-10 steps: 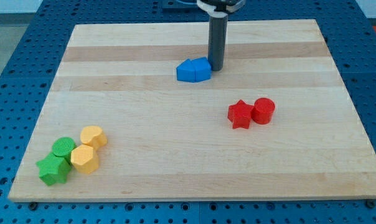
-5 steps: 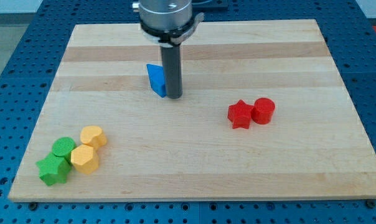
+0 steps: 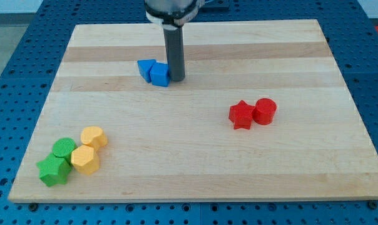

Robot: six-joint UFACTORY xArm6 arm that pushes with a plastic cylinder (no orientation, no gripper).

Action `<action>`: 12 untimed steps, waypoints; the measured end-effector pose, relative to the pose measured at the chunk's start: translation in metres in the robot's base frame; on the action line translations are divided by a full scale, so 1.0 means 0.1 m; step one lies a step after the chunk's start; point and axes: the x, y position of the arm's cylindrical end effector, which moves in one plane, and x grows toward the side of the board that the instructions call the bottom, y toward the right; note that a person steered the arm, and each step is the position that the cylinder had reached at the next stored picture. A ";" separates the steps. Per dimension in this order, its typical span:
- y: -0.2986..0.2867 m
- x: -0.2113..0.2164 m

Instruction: Push blue cube above green circle

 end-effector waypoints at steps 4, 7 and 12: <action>-0.48 -0.03; -0.01 -0.43; -0.76 -0.08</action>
